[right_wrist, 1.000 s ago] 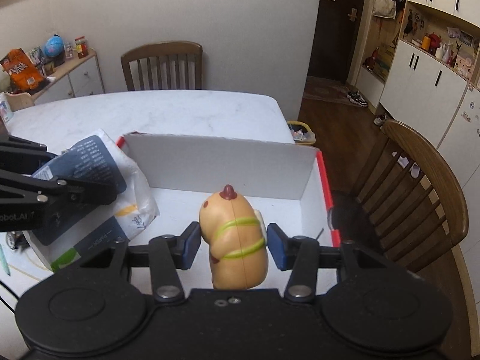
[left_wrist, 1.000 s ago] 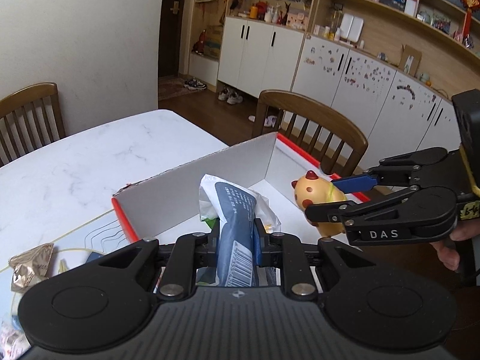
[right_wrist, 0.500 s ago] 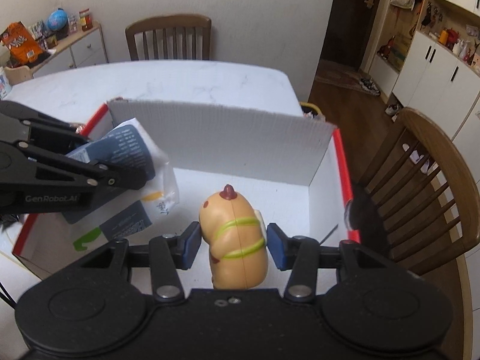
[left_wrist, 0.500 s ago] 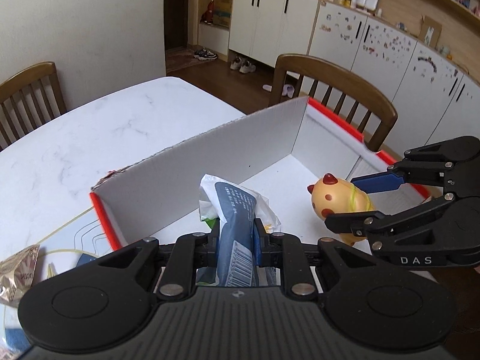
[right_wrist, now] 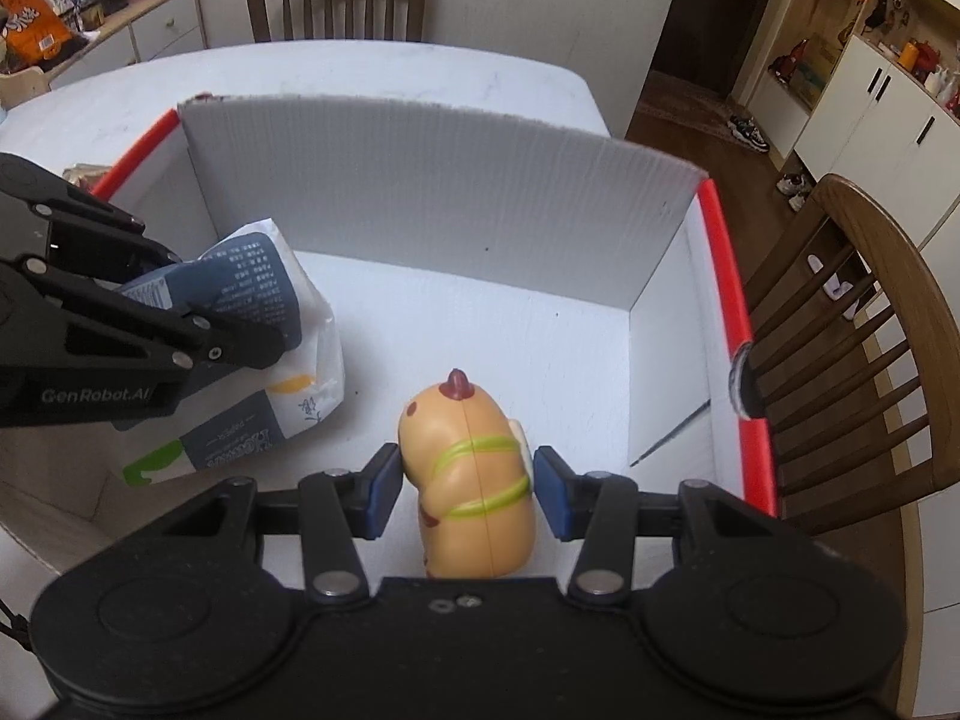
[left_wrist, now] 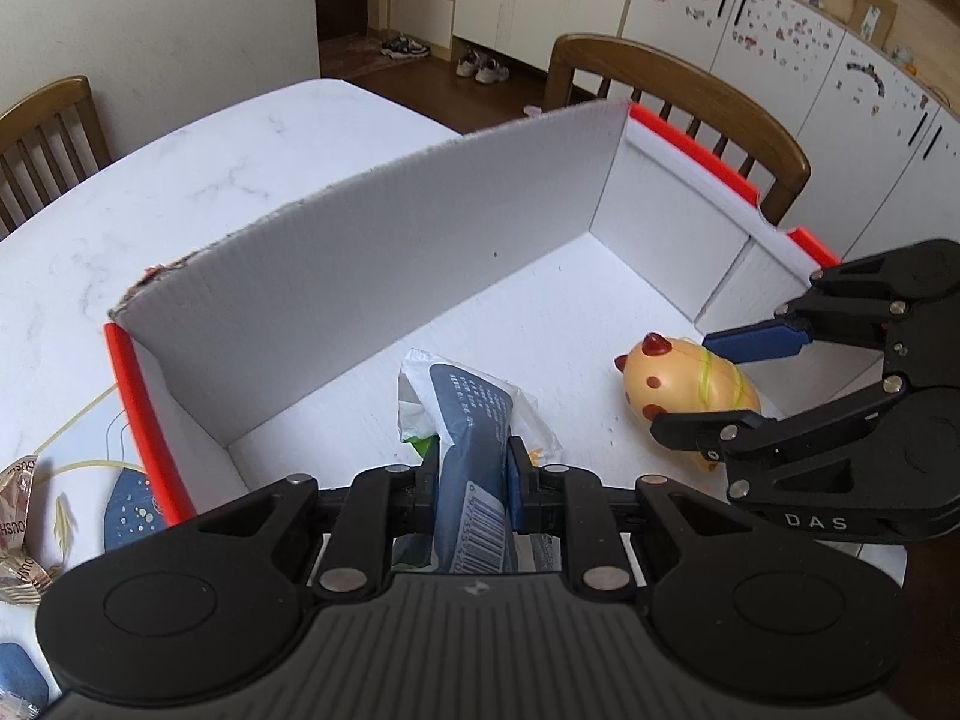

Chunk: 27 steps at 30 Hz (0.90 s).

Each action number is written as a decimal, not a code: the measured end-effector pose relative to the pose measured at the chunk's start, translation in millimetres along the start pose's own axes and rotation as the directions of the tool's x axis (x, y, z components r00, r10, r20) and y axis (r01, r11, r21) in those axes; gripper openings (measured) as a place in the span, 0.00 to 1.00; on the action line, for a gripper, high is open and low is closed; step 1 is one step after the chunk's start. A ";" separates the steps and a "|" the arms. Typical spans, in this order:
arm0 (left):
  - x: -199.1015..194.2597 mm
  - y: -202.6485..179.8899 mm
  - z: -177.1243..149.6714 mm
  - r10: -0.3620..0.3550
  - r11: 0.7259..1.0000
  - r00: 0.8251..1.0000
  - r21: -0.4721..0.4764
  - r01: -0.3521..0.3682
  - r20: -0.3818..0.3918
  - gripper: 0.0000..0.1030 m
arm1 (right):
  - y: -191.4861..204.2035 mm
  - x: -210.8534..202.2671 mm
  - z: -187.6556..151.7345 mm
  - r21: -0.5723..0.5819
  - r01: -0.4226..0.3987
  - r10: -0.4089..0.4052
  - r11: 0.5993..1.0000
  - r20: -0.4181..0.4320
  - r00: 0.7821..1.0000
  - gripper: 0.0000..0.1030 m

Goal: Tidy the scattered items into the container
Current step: 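Carry the yellow toy and the white-and-blue bag together into the red box, then open both tools to drop the yellow toy and the bag into the box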

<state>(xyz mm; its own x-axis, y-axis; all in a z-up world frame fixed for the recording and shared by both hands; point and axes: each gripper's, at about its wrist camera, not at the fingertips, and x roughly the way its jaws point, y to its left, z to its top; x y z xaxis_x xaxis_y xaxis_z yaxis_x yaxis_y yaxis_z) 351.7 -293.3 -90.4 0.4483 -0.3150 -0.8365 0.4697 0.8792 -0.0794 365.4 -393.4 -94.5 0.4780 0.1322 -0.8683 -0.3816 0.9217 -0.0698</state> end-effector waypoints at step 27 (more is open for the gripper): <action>-7.2 -1.3 -3.0 -0.016 1.000 0.999 0.001 0.016 -0.050 0.30 | -8.7 12.2 11.7 -0.045 -0.015 0.012 0.999 -0.060 0.998 0.63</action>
<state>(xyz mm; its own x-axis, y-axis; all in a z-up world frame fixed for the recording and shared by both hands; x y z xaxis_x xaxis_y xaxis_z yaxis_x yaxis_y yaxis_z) 345.6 -291.1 -85.9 0.4023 -0.3113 -0.8610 0.4777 0.8736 -0.0927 383.8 -395.5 -98.7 0.4248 0.1208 -0.8972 -0.4238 0.9023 -0.0791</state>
